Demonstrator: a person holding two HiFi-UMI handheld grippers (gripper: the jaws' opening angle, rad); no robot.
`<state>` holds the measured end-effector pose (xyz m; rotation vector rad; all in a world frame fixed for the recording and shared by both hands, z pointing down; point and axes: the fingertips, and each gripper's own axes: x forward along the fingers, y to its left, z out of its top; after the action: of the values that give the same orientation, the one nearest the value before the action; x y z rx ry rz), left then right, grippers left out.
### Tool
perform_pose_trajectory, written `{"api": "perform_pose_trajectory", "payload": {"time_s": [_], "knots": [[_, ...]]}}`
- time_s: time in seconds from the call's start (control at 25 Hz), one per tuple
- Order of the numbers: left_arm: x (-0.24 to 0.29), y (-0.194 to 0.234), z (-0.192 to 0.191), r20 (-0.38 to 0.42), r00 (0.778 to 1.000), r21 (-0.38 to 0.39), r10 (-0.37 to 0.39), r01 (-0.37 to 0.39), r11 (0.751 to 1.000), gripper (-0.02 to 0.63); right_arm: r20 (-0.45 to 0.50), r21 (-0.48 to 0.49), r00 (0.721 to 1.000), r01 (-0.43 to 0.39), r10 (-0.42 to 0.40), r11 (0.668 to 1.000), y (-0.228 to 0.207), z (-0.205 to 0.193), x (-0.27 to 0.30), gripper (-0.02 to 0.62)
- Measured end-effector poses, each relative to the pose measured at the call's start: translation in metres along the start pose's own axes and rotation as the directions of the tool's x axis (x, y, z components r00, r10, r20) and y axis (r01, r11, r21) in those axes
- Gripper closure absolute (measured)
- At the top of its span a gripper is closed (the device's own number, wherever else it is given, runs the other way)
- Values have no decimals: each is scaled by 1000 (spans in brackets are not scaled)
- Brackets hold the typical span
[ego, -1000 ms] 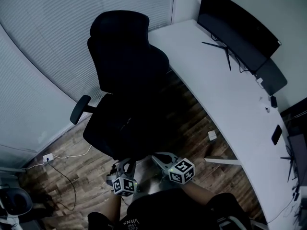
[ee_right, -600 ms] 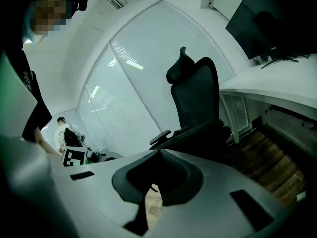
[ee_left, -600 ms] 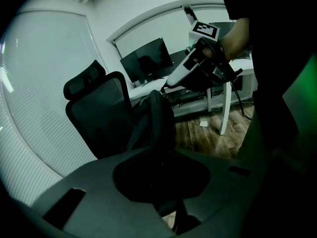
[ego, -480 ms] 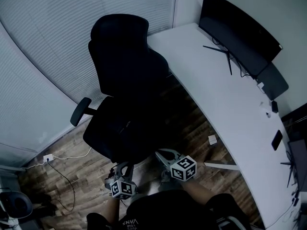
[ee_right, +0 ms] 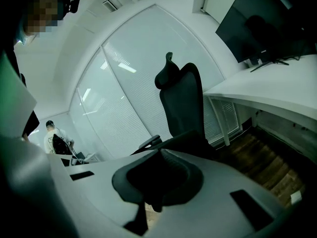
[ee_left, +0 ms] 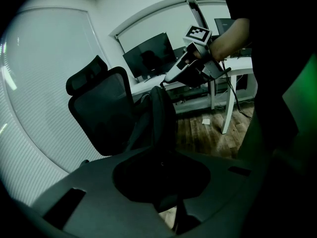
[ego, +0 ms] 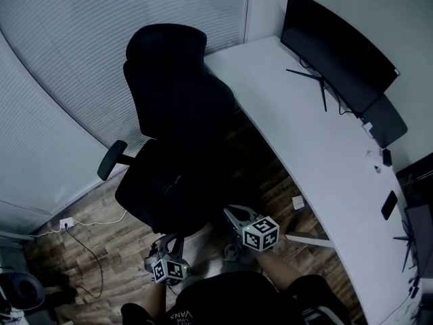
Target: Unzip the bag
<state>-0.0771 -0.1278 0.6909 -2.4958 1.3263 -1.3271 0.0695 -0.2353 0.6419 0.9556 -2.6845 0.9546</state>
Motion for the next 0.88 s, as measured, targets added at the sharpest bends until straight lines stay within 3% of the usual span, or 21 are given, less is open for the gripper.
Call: {"api": "perform_pose_trajectory", "payload": {"time_s": [0.88], "knots": [[8,-5,3,-70,997,-40,17,-20,999,542,11,24,992,125,-125,992,-98,38,14,551]]}}
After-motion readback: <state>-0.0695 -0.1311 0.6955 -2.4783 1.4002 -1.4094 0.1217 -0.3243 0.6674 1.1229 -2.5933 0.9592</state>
